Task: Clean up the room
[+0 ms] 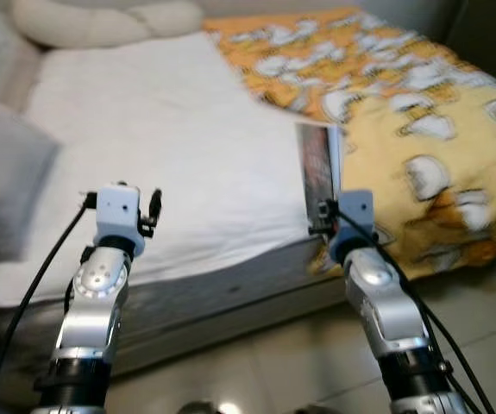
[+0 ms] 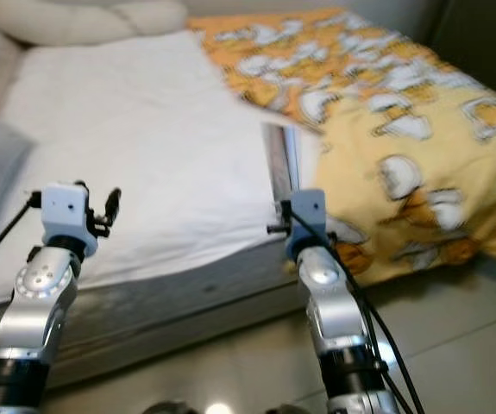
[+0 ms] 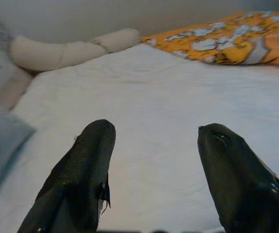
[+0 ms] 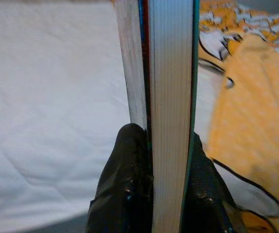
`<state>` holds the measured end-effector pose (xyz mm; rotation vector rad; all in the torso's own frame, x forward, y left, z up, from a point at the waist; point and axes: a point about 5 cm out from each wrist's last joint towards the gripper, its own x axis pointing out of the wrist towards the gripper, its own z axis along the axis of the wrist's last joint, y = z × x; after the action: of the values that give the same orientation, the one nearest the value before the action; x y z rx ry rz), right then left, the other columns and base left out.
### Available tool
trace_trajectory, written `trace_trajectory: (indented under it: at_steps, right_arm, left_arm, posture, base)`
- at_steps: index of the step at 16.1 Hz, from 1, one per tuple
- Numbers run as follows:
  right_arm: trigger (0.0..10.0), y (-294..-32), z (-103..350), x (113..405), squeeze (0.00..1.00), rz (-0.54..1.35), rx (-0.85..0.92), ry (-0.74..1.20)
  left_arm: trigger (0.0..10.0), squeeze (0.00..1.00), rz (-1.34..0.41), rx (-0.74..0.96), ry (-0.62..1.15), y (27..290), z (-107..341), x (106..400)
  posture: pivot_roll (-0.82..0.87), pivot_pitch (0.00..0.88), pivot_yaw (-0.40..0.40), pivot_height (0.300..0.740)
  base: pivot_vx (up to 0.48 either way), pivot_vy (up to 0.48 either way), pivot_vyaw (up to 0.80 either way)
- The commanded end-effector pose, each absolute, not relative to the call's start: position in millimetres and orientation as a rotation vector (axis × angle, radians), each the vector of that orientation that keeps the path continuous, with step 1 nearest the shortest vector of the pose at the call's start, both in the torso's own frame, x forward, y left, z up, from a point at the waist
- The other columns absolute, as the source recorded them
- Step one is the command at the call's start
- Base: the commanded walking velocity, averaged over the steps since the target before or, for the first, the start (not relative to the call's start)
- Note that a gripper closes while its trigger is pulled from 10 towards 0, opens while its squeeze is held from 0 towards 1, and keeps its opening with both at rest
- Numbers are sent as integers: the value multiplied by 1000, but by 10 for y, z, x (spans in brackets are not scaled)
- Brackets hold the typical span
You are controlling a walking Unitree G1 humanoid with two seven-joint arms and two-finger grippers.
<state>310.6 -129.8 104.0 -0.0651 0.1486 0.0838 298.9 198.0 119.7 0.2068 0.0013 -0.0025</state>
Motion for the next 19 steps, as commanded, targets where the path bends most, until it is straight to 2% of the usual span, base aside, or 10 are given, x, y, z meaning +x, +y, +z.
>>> trace_trajectory:
  at_steps: [1,8,12,17,19]
  right_arm:
    - [10000,-1445,1164,3142,0,20,-38,78]
    - [10000,-1343,1190,3143,0,98,-2,57]
    - [10000,-1320,1183,3147,0,106,-16,57]
    - [10000,-1303,1160,3157,0,126,-6,75]
    - [10000,-1229,1144,3145,0,188,-16,91]
  left_arm:
    - [10000,0,-25,197,-2,1895,1205,3003]
    - [10000,0,-5,135,-56,1906,1299,3015]
    - [10000,0,-9,145,-54,1914,1298,3013]
    - [10000,0,-19,151,-53,1904,1298,3017]
    - [10000,0,-17,152,-53,1915,1299,3016]
  posture:
    - [15,0,17,740]
    - [23,0,17,740]
    - [26,0,17,740]
    - [27,0,15,740]
    - [27,0,14,740]
  base:
    - [0,0,0]
    - [0,0,63]
    - [298,0,800]
    - [310,0,0]
    - [311,0,797]
